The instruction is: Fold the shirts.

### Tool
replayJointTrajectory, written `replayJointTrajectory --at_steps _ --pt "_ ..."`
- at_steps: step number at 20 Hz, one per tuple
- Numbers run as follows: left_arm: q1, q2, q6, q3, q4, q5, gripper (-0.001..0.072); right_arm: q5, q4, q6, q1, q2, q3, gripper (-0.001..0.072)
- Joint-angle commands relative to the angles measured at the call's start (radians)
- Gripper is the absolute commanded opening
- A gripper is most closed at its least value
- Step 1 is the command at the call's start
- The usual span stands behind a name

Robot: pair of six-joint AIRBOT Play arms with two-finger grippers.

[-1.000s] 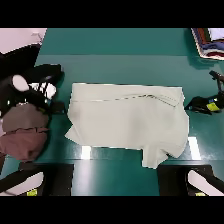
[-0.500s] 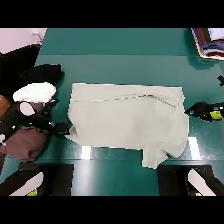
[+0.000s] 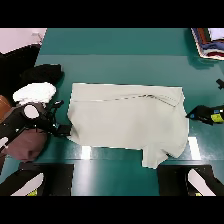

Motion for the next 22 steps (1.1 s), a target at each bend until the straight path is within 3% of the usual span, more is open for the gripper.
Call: replayJointTrajectory --at_steps 1,6,12,13,15,17,20,22 --pt "-0.003 0.099 -0.021 0.017 0.006 -0.051 0.0024 0.079 -0.197 0.066 -0.042 0.031 -0.098 0.0429" --pt "-0.003 0.214 -0.043 0.017 0.005 -0.058 0.0025 0.119 -0.201 0.093 -0.163 0.014 -0.34 0.0461" --pt "-0.003 0.213 -0.043 0.017 0.005 -0.031 0.0025 0.023 -0.053 0.093 -0.046 -0.091 -0.394 0.0448" --pt "-0.003 0.213 -0.043 0.017 0.005 -0.031 0.0025 0.021 -0.041 0.093 -0.02 -0.103 -0.393 0.04" --pt "-0.003 0.213 -0.043 0.017 0.006 -0.045 0.0025 0.026 -0.045 0.093 0.028 -0.121 -0.392 0.0142" --pt "-0.003 0.214 -0.049 0.027 0.007 -0.11 0.0024 0.03 -0.048 0.092 0.063 -0.108 -0.389 0.0011" --pt "-0.003 0.289 -0.095 0.063 0.028 -0.201 0.0023 0.093 -0.105 0.093 0.089 0.005 -0.32 0.001" --pt "-0.003 0.403 -0.172 0.065 0.034 -0.286 0.0024 0.2 -0.161 0.093 0.087 0.113 -0.234 0.001"
